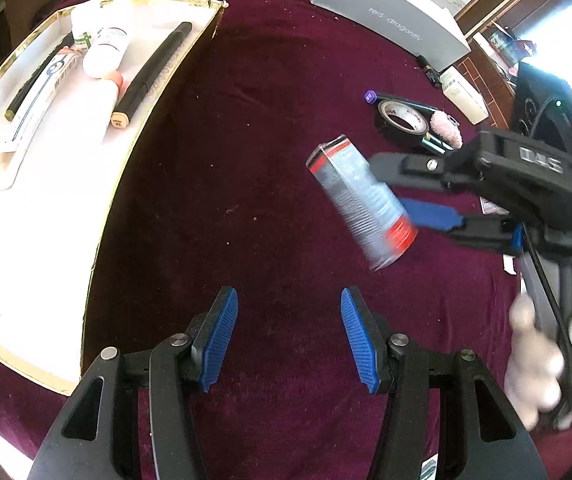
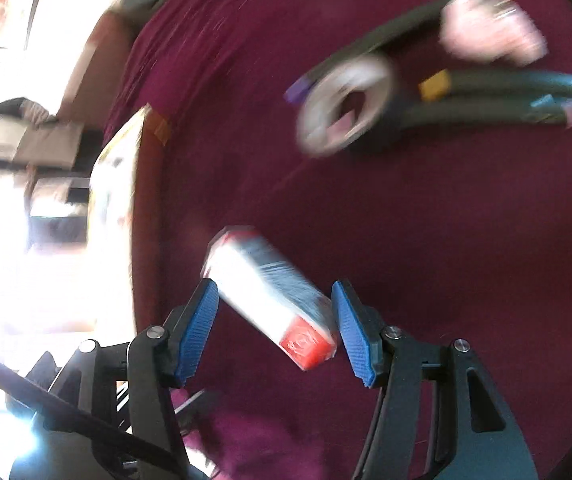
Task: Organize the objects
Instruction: 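Grasp the small white red-bordered box with the right gripper, then grasp the red-white glue box with the left gripper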
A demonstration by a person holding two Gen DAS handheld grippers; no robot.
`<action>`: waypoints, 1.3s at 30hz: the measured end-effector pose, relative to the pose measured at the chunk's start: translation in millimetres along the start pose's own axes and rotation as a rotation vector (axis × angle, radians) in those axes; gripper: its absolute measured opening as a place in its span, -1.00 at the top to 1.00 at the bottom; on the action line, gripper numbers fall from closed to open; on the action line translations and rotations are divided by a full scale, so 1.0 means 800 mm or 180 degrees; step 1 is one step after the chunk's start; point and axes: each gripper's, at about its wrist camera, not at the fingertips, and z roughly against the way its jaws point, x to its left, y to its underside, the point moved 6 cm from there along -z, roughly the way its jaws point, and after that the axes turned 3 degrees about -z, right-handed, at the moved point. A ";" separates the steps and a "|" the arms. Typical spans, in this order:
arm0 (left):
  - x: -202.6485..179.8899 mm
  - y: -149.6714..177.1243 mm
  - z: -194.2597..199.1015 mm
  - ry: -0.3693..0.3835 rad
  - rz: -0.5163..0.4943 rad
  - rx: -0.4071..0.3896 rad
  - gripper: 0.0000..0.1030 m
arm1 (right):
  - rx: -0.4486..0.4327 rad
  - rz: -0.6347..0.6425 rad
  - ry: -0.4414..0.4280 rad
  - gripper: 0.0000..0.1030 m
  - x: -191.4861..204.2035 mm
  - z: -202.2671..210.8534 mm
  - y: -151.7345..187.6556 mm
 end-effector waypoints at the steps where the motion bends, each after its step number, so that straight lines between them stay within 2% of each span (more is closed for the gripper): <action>1: 0.000 0.000 0.001 0.0006 -0.0001 0.0003 0.07 | 0.0131 0.0046 -0.0137 -0.13 0.012 -0.006 0.007; 3: 0.001 0.000 0.002 0.0005 -0.0002 -0.0003 0.07 | 0.0207 0.0159 -0.0253 -0.13 0.027 0.001 0.017; 5: 0.005 0.000 0.006 -0.0003 0.0006 -0.0023 0.07 | -0.0091 0.0277 -0.0036 -0.13 0.019 0.041 0.010; 6: 0.006 0.000 0.006 -0.0002 0.0019 -0.0032 0.07 | -0.0295 0.0292 0.0172 -0.13 0.007 0.064 0.004; 8: 0.009 -0.001 0.006 0.0006 0.0052 -0.0046 0.07 | -0.0845 0.0223 0.0808 -0.14 -0.043 0.132 -0.016; 10: 0.011 -0.001 0.005 0.0022 0.0076 -0.0050 0.07 | -0.1113 0.0098 0.1221 -0.28 -0.088 0.175 -0.026; 12: 0.009 -0.003 0.003 0.0045 0.0084 -0.0052 0.07 | -0.1169 -0.0036 0.1370 -0.28 -0.121 0.195 -0.032; 16: -0.003 -0.010 0.003 0.0070 0.0028 -0.0108 0.07 | -0.1137 -0.0100 0.1604 -0.28 -0.163 0.196 -0.042; 20: -0.015 -0.018 0.008 0.0031 -0.0086 -0.0195 0.07 | -0.1166 -0.0078 0.1901 -0.31 -0.175 0.186 -0.056; 25: -0.010 -0.024 0.003 -0.0034 -0.0047 -0.0208 0.07 | -0.1145 0.0009 0.2317 -0.32 -0.181 0.179 -0.072; 28: -0.008 -0.026 -0.003 -0.0100 -0.0045 -0.0209 0.07 | -0.1094 -0.0026 0.2326 -0.28 -0.190 0.171 -0.083; 31: -0.009 -0.027 -0.007 -0.0120 -0.0050 -0.0207 0.07 | -0.0910 -0.0175 0.2063 0.32 -0.202 0.161 -0.084; 37: -0.012 -0.027 -0.008 -0.0104 -0.0076 -0.0243 0.07 | -0.0888 -0.0417 0.1572 0.35 -0.208 0.167 -0.062; 39: -0.010 -0.028 -0.010 -0.0116 -0.0051 -0.0247 0.07 | -0.0866 -0.0400 0.1499 0.35 -0.201 0.167 -0.054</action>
